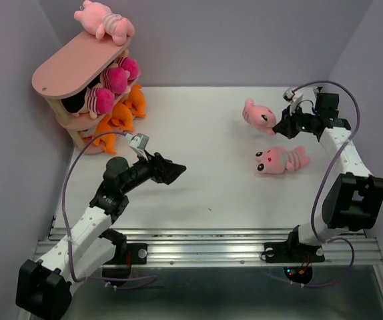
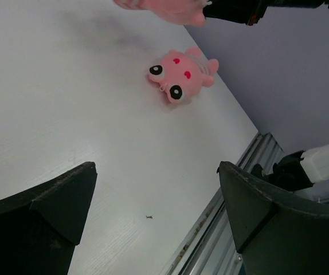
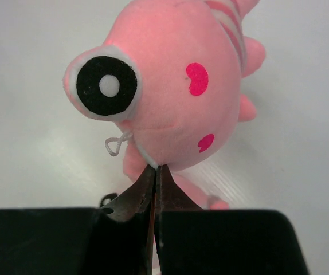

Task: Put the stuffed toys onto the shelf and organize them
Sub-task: Grab a stuffed toy with the right arm, then pass the stuffed toy from the right arm to the left

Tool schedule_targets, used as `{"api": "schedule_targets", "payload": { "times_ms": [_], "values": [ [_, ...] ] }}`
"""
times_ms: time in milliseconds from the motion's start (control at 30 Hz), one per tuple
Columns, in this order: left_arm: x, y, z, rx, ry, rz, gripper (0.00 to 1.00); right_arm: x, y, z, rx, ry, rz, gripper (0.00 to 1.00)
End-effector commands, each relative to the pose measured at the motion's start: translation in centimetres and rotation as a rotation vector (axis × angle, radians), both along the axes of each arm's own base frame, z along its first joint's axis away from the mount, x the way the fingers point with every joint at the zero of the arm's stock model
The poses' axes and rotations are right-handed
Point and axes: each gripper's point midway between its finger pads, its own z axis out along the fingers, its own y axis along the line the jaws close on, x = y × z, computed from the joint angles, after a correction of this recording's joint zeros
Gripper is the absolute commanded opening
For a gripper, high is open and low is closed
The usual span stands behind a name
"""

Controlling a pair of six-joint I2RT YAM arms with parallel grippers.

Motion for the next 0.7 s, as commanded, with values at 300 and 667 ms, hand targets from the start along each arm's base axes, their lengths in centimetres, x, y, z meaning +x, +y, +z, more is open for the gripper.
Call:
{"api": "schedule_targets", "payload": {
  "times_ms": [300,667],
  "values": [
    [-0.9,-10.8,4.6,0.289,-0.71,-0.255,0.99,-11.5,13.4,2.2,0.11,0.044,0.46,0.01],
    [1.1,-12.8,3.6,0.522,-0.969,-0.267,0.99,-16.6,16.3,1.3,-0.037,0.043,0.639,0.01]
  ]
}}
